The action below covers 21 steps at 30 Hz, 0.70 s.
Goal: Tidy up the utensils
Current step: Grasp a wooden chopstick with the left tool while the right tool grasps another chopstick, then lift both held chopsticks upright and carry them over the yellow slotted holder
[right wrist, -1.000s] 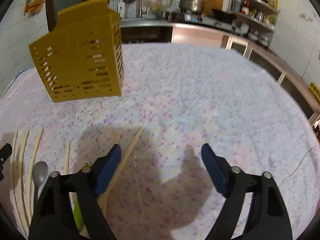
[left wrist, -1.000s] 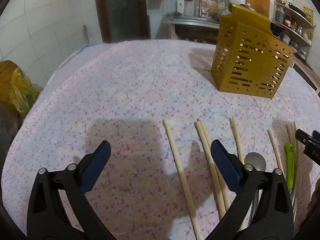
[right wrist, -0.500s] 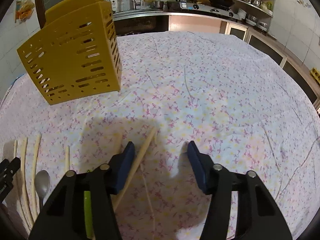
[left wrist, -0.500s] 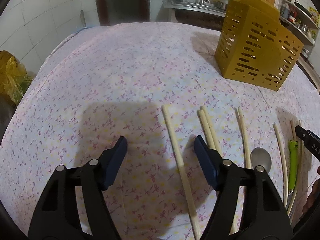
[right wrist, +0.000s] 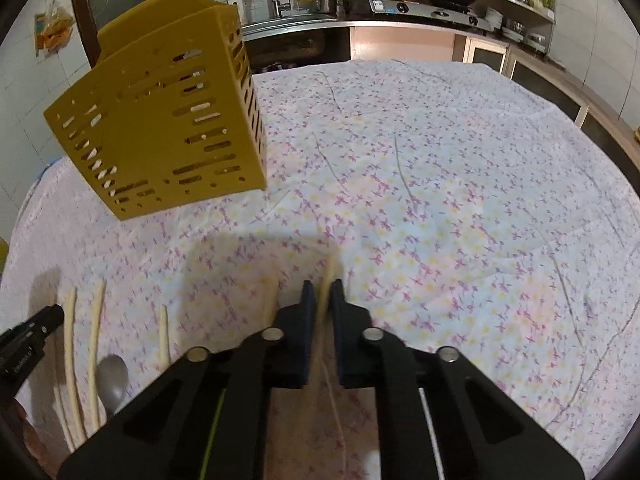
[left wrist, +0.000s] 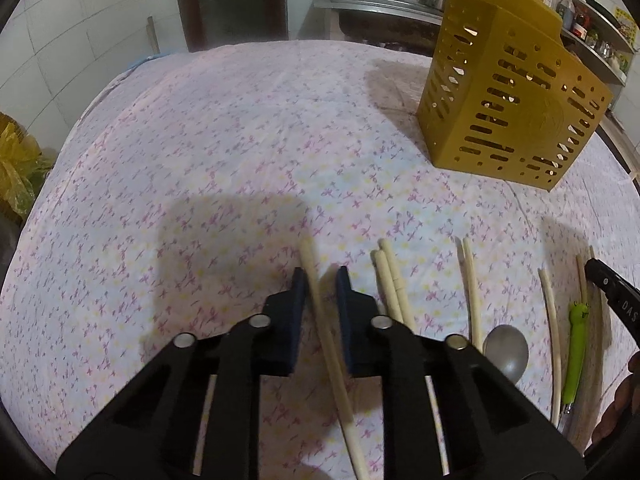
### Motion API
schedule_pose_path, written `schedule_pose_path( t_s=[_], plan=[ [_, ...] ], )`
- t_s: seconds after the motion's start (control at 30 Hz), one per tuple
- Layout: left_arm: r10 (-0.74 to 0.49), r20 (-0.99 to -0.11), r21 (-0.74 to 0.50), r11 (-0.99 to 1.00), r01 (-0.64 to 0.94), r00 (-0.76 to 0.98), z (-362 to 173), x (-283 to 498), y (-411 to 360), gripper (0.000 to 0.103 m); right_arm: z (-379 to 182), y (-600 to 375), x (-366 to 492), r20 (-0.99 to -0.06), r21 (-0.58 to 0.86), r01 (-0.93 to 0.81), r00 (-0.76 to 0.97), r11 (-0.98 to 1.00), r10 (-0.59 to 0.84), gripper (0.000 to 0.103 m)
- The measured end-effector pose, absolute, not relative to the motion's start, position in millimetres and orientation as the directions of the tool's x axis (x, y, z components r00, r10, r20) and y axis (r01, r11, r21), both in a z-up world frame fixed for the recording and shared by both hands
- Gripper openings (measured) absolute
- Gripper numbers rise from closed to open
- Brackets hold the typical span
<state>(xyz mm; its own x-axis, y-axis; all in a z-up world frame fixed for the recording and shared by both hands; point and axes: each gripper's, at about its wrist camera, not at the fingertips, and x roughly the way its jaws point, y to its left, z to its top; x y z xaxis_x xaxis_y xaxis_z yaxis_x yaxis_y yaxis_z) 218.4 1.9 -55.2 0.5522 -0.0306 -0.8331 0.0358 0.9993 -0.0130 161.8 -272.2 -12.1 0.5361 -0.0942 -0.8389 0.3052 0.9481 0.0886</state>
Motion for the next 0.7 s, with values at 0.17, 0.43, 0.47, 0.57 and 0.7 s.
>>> schedule_pose_path(
  t_s=[0.17,0.43,0.47,0.57,0.7],
  plan=[
    [-0.066,-0.824,-0.05,0.998,0.044,0.562,-53,216,3,0.004,-7,-274,159,-0.822,0.13,0.29,0.566,0.948,-0.06,0.006],
    [-0.106,-0.736,-0.075,0.994,0.076,0.668,-20,190,1,0.004,21,-280,129,-0.725,0.19,0.241,0.689,0.952,-0.029,0.006],
    [-0.116,-0.719,-0.083,0.993,0.081,0.685,-15,186,1,0.004,27,-280,124,-0.7,0.203,0.223,0.714,0.953,-0.018,0.006],
    [-0.129,-0.659,-0.087,0.992,0.096,0.741,3,170,1,0.004,43,-282,112,-0.638,0.199,0.2,0.77,0.959,-0.028,0.006],
    [-0.126,-0.558,-0.065,0.992,0.109,0.82,23,143,-3,0.004,66,-284,95,-0.545,0.184,0.166,0.837,0.969,-0.04,0.006]
  ],
)
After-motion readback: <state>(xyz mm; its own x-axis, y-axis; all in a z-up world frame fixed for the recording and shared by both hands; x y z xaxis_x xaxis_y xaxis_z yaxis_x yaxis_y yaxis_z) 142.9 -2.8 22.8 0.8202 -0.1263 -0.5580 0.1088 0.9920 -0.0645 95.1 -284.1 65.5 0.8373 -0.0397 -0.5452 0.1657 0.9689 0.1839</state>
